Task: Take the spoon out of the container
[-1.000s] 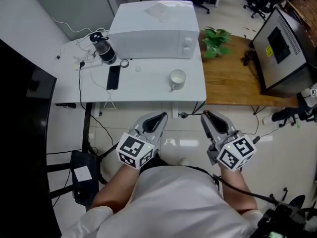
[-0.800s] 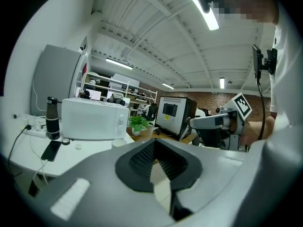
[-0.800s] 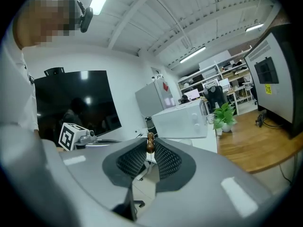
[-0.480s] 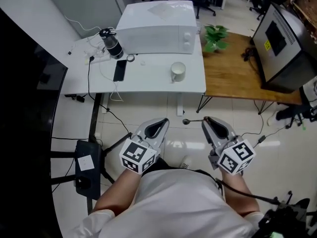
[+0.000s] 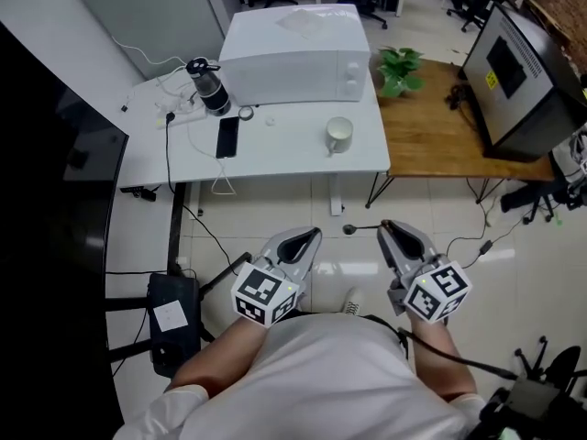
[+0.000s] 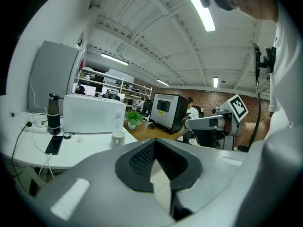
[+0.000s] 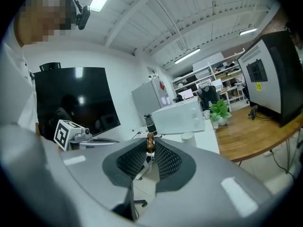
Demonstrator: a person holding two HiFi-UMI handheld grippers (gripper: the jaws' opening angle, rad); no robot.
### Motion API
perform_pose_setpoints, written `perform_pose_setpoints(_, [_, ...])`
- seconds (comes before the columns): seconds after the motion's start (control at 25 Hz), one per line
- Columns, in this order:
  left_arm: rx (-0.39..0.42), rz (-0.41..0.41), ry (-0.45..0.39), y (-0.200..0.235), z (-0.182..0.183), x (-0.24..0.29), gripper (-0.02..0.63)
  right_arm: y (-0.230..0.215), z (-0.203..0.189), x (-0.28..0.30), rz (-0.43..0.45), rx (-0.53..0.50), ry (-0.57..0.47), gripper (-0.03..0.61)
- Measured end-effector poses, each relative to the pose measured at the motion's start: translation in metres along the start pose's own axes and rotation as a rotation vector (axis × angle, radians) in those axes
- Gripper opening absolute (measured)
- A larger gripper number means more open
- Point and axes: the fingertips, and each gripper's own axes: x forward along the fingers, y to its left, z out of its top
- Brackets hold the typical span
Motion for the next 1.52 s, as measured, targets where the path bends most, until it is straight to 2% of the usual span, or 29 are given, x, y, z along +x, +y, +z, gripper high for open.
perform_pose_setpoints(0.56, [-0.015,-0.014,-0.008,0.019,-0.004,-0.018,0.005,0.024,-0.002,0.018,-0.003,-0.026,0.021,0.057])
perform_pose_setpoints(1.52, [0.004,-0.011,-0.007,0.026,-0.001,-0.020,0.005,0.024,-0.003,0.020,-0.006,-0.043,0.021,0.055])
